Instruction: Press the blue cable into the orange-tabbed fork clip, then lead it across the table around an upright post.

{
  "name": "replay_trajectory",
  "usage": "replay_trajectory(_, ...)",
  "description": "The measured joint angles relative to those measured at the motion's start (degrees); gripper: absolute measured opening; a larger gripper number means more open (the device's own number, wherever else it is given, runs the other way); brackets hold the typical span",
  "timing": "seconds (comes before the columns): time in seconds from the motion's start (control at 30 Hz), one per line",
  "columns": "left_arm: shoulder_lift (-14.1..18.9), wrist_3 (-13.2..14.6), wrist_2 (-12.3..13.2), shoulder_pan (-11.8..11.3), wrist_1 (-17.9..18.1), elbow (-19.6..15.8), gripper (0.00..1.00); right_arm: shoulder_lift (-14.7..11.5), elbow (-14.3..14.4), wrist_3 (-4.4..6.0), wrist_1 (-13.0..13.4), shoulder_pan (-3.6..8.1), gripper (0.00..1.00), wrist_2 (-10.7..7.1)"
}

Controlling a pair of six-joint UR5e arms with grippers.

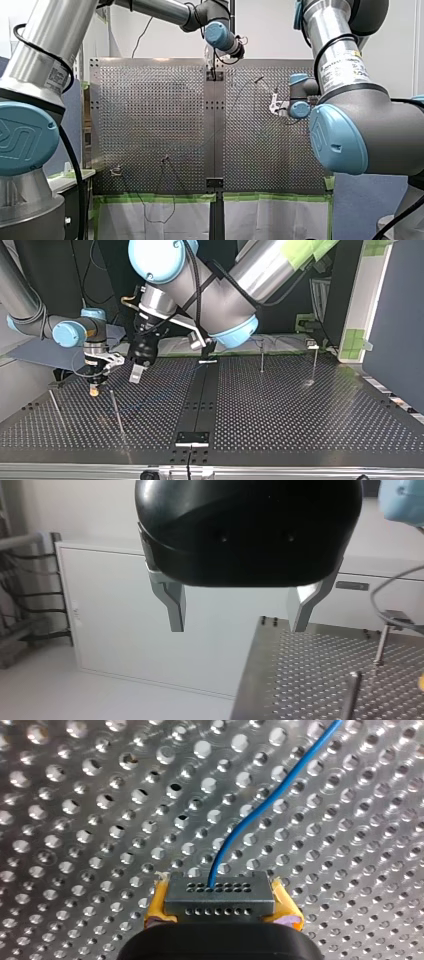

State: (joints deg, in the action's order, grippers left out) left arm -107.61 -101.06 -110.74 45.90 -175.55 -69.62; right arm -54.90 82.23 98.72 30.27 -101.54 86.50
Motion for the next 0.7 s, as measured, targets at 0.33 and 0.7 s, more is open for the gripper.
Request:
replay_trajectory(0.33, 4.75, -0.09, 0.11, -0.24, 4.75, -4.77, 0.99, 0.02, 0.15, -0.59, -1.1, -0.23, 0.0, 1.17)
replay_trajectory(0.7, 7.19, -2.36, 1.08, -0.81, 9.48, -9.51, 0.99, 0.24, 3.0, -0.63, 0.03, 0.44, 0.0, 4.23)
